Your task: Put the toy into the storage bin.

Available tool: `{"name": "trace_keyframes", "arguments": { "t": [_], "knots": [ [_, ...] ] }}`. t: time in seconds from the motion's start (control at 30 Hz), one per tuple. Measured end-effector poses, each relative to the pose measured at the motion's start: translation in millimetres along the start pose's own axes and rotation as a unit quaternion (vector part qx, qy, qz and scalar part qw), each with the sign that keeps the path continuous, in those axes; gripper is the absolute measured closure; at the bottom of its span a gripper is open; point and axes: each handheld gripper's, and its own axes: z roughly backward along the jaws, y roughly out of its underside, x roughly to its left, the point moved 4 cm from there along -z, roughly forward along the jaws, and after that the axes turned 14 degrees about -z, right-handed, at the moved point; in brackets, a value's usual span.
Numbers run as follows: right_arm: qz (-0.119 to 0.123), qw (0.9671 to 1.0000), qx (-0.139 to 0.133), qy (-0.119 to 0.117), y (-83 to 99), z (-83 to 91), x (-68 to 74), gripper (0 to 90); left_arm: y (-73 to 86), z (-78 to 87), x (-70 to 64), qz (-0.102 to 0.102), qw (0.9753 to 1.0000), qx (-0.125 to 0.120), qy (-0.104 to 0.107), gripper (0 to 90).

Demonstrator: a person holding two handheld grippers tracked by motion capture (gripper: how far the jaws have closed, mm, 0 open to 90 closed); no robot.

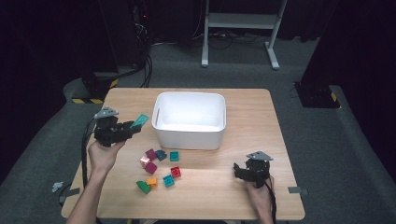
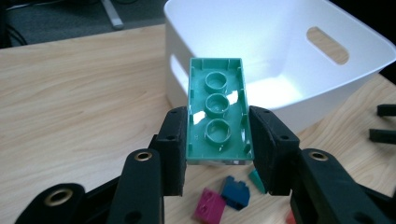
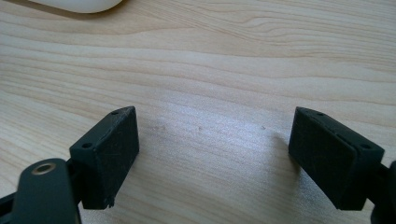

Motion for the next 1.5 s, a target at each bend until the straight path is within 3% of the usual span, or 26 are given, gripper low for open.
{"name": "trace_keyframes", "arguments": {
  "t": [0.5, 0.7, 1.1, 1.3, 1.5],
  "knots": [
    [-0.001, 1.0000, 0.000, 0.001, 0.0, 0.0, 0.1, 16.0, -38.9, -34.8, -12.9, -0.020, 0.9995, 0.015, 0.017, 58.5],
    [-0.001, 1.0000, -0.001, 0.001, 0.0, 0.0, 0.1, 16.0, -54.3, -58.8, -22.9, -0.036, 0.9988, 0.023, 0.026, 58.5],
    [-0.001, 1.0000, -0.001, 0.001, 0.1, 0.0, 0.1, 16.1, -60.8, -98.7, -33.5, -0.044, 0.9974, 0.047, 0.033, 57.6],
    [0.000, 1.0000, -0.001, 0.001, 0.1, 0.0, 0.1, 16.1, -59.3, -102.2, -37.9, -0.051, 0.9971, 0.049, 0.030, 44.6],
    [-0.001, 1.0000, -0.001, 0.001, 0.1, 0.0, 0.2, 16.1, -58.4, -88.5, -37.6, -0.050, 0.9979, 0.035, 0.021, 37.1]
  ]
}}
